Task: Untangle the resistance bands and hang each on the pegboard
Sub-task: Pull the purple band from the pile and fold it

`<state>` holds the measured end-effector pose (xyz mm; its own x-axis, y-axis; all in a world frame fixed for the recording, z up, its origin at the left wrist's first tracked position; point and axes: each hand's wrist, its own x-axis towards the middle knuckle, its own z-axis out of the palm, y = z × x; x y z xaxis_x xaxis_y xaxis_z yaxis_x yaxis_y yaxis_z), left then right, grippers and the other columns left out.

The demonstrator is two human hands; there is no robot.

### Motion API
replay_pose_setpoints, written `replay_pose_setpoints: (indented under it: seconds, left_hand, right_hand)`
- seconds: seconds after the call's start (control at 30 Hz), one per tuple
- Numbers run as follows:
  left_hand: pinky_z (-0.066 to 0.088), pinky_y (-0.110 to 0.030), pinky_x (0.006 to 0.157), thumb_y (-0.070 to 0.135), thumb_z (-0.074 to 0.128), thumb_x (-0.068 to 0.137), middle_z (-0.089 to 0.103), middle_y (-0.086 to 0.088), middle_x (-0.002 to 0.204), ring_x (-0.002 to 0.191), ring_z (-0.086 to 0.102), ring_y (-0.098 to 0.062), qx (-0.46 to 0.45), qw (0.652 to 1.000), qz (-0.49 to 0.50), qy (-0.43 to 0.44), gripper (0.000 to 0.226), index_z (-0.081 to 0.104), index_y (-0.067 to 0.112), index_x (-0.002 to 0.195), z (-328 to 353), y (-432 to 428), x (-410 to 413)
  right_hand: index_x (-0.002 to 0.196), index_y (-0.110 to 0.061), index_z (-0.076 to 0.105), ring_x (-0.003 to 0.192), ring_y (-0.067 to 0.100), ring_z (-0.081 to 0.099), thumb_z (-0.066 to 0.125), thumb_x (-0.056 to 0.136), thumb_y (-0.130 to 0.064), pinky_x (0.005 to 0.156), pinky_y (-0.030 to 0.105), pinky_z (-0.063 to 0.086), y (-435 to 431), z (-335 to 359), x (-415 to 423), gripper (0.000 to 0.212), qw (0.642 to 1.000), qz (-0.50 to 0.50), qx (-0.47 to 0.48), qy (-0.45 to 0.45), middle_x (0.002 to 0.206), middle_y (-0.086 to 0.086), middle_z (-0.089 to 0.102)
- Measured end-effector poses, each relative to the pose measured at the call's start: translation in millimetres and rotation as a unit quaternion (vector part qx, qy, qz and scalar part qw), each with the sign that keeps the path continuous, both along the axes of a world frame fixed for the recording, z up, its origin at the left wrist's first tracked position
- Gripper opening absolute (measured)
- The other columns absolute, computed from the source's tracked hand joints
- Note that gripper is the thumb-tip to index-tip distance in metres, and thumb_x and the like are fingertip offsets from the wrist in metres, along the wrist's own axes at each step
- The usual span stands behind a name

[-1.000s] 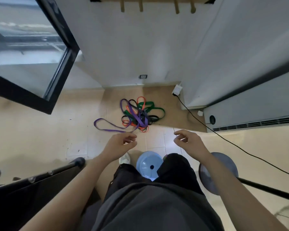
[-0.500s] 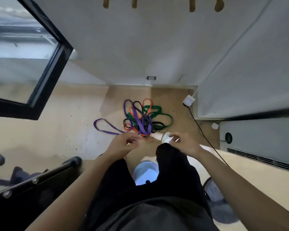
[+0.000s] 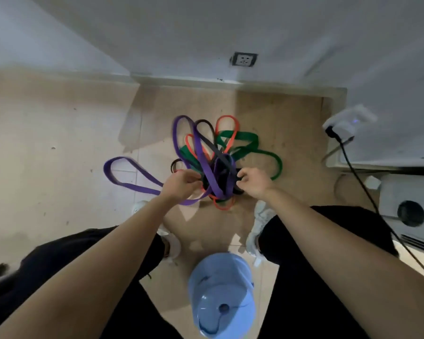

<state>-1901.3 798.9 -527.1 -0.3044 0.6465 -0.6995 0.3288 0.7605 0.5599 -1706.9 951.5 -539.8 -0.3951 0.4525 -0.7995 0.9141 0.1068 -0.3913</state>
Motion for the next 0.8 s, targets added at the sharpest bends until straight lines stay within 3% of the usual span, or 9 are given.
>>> replay_pose_setpoints:
  seconds: [0.07, 0.17, 0.23, 0.33, 0.5, 0.6, 0.8]
  left_hand:
    - [0.052, -0.038, 0.094, 0.025, 0.067, 0.093, 0.076, -0.002, 0.111, 0.104, 0.069, -0.02, 0.002, 1.0, 0.019, 0.019, 0.022, 0.072, 0.018, 0.114, -65.8, -0.7, 1.9]
    - [0.051, -0.04, 0.095, 0.039, 0.065, 0.092, 0.07, -0.002, 0.124, 0.115, 0.064, -0.024, 0.009, 0.997, -0.002, 0.08, 0.042, 0.06, 0.024, 0.131, -150.9, -1.5, 12.3]
    - [0.049, -0.04, 0.096, 0.047, 0.065, 0.088, 0.058, -0.005, 0.133, 0.121, 0.054, -0.026, 0.051, 0.986, -0.079, 0.135, 0.058, 0.052, 0.026, 0.141, -191.3, -1.9, 26.4]
    - [0.051, -0.046, 0.093, 0.054, 0.064, 0.084, 0.044, -0.006, 0.137, 0.121, 0.043, -0.03, 0.124, 0.937, -0.247, 0.215, 0.062, 0.053, 0.03, 0.14, -229.8, 1.6, 38.9]
    - [0.05, -0.043, 0.09, 0.06, 0.064, 0.085, 0.041, -0.002, 0.138, 0.122, 0.04, -0.027, 0.121, 0.897, -0.341, 0.253, 0.048, 0.061, 0.029, 0.122, -222.0, -7.2, 33.0]
    - [0.05, -0.041, 0.084, 0.056, 0.07, 0.082, 0.043, 0.001, 0.139, 0.118, 0.042, -0.027, 0.118, 0.872, -0.392, 0.268, 0.04, 0.061, 0.026, 0.106, -210.2, -24.4, 28.5]
    - [0.043, -0.035, 0.085, 0.046, 0.075, 0.085, 0.06, 0.005, 0.108, 0.103, 0.046, -0.017, 0.155, 0.933, -0.224, 0.234, 0.033, 0.063, 0.023, 0.104, -149.5, -25.1, 9.9]
  right_hand:
    - [0.126, -0.018, 0.063, 0.115, 0.03, 0.063, 0.067, 0.091, -0.028, 0.097, 0.04, 0.052, -4.5, -63.9, -8.4, 0.036, 0.999, 0.026, 0.036, -0.018, 0.121, 0.008, 0.07]
    - [0.146, -0.017, 0.045, 0.133, 0.036, 0.047, 0.068, 0.091, -0.033, 0.108, 0.043, 0.043, -11.2, -138.5, -18.6, 0.062, 0.987, 0.085, 0.132, -0.032, 0.145, 0.012, 0.05]
    - [0.149, -0.018, 0.039, 0.132, 0.037, 0.046, 0.069, 0.091, -0.032, 0.108, 0.045, 0.043, -12.9, -172.5, -21.4, 0.067, 0.979, 0.1, 0.174, -0.047, 0.144, 0.013, 0.047]
    - [0.134, -0.021, 0.047, 0.113, 0.036, 0.063, 0.067, 0.091, -0.024, 0.09, 0.042, 0.053, -8.6, -197.7, -20.0, 0.048, 0.977, 0.092, 0.188, -0.032, 0.121, 0.013, 0.064]
    - [0.122, -0.019, 0.065, 0.112, 0.033, 0.064, 0.07, 0.086, -0.014, 0.09, 0.036, 0.051, -3.5, -171.7, -8.6, 0.037, 0.974, 0.069, 0.215, 0.007, 0.118, 0.009, 0.07]
    - [0.109, -0.017, 0.069, 0.101, 0.031, 0.066, 0.074, 0.083, -0.019, 0.084, 0.036, 0.054, 1.1, -147.0, 8.1, 0.027, 0.974, 0.027, 0.221, 0.041, 0.108, 0.008, 0.071]
    - [0.113, -0.008, 0.07, 0.096, 0.032, 0.068, 0.072, 0.084, -0.015, 0.087, 0.043, 0.059, 27.2, -93.8, 39.6, 0.03, 0.962, -0.089, 0.251, 0.064, 0.106, 0.014, 0.071]
